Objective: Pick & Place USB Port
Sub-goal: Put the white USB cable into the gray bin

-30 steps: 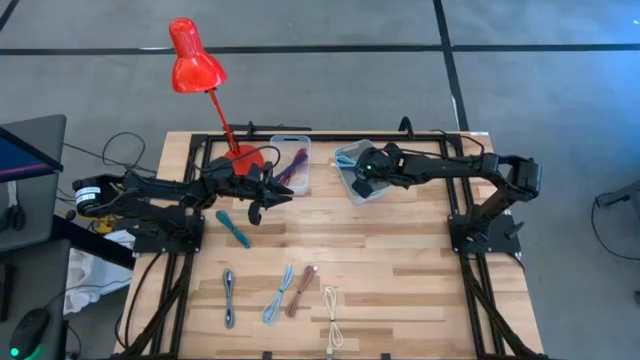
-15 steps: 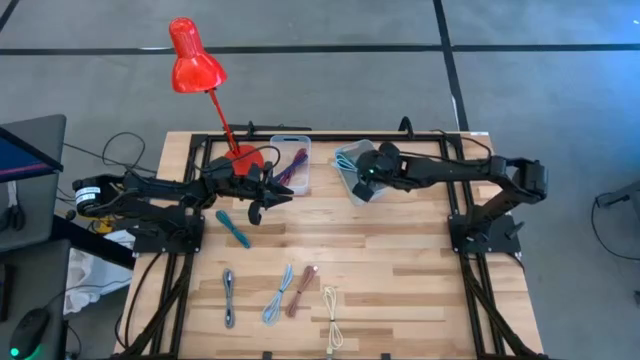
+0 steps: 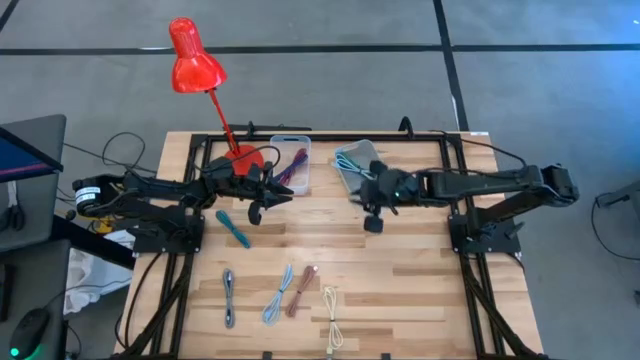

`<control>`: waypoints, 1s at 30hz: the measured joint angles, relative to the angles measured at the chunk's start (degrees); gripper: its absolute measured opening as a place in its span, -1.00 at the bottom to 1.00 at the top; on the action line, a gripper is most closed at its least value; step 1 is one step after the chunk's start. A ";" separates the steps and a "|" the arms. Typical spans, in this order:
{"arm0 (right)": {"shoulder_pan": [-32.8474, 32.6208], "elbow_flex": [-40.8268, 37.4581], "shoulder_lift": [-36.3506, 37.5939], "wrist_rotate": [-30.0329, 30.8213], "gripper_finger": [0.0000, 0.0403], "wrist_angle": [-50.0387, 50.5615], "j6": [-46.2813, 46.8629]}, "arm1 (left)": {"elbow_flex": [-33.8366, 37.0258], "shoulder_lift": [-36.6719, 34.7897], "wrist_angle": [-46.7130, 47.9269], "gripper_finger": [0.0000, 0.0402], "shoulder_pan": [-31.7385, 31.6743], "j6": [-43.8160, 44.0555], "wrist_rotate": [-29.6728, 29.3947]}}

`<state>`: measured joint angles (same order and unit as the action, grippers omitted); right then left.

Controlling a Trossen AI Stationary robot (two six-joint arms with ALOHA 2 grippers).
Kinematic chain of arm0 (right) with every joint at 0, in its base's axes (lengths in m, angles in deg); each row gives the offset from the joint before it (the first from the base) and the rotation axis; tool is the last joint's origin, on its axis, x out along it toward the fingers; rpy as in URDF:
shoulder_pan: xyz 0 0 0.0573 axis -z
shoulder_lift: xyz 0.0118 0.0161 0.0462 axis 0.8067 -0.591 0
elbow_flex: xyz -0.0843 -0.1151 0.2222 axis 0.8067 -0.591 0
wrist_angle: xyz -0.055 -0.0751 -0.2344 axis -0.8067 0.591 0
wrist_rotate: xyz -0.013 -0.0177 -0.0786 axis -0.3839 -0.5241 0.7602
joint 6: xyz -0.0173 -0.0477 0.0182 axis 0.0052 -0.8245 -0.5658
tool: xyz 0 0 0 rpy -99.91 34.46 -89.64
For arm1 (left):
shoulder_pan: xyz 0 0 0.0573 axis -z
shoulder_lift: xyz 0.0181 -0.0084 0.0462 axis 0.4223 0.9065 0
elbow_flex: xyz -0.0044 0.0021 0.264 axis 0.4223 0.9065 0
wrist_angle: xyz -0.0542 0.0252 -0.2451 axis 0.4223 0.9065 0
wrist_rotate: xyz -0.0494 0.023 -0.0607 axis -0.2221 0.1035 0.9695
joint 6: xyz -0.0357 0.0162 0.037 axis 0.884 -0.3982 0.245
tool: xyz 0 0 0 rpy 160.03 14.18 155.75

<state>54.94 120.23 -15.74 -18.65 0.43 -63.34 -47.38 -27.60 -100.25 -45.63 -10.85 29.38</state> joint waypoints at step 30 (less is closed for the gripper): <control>-16.61 7.11 -24.68 -17.95 -0.64 -10.46 0.03 | 0.00 0.01 0.00 -0.55 0.01 2.47 0.00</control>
<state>38.33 127.34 -40.42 -36.61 -10.03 -63.31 -47.38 -27.60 -100.25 -45.62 -8.38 29.38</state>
